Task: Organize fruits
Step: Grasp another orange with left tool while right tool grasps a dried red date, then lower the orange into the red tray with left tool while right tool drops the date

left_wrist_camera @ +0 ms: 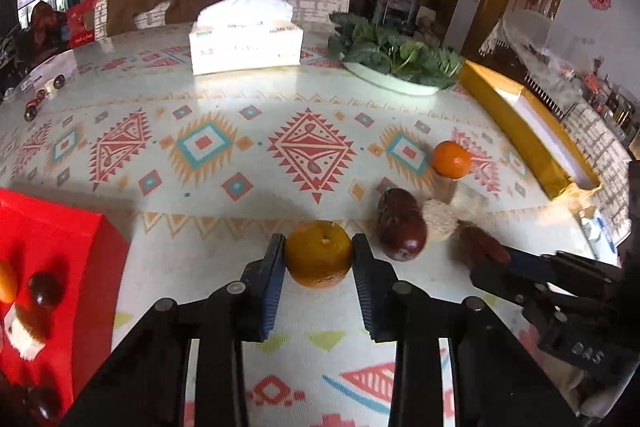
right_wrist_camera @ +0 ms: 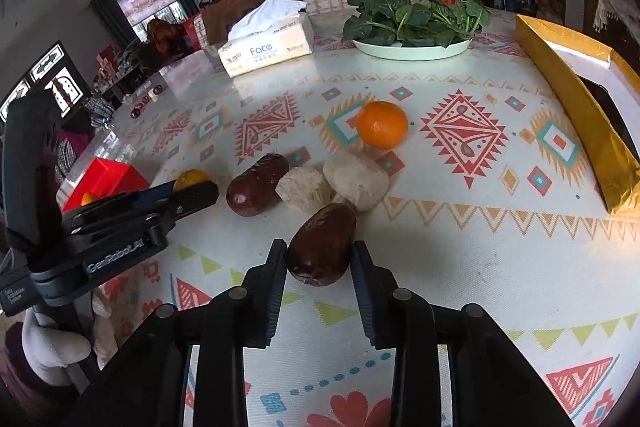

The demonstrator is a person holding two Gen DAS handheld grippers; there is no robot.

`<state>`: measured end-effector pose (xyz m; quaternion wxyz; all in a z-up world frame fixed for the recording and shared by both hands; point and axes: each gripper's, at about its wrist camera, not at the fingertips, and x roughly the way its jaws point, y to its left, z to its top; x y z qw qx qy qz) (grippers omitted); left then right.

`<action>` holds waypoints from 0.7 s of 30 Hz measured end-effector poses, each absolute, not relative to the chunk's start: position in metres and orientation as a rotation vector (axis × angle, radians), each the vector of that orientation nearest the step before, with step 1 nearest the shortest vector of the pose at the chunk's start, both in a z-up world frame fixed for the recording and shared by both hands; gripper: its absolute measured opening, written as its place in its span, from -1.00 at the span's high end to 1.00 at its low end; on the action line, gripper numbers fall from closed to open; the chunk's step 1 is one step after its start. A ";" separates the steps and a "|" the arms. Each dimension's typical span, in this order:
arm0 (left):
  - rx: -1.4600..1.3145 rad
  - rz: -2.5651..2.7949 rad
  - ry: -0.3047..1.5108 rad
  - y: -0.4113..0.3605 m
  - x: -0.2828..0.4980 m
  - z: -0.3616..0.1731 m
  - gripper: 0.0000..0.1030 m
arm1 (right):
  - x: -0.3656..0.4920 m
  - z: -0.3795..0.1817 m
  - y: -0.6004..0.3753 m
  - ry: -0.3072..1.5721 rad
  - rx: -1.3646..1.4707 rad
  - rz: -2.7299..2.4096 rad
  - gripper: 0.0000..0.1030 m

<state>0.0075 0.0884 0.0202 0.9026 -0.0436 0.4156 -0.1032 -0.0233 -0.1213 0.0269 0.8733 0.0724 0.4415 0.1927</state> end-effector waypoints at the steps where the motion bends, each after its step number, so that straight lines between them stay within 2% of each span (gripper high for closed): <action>1: -0.100 -0.215 0.847 0.090 0.002 0.025 0.38 | -0.023 0.027 -0.123 0.920 0.164 0.410 0.31; 10: -0.234 -0.195 0.728 0.132 -0.059 0.069 0.37 | -0.032 0.038 -0.122 0.856 0.232 0.514 0.31; 21: -0.297 -0.003 0.607 0.230 -0.139 0.097 0.37 | -0.044 0.049 -0.101 0.827 0.205 0.529 0.31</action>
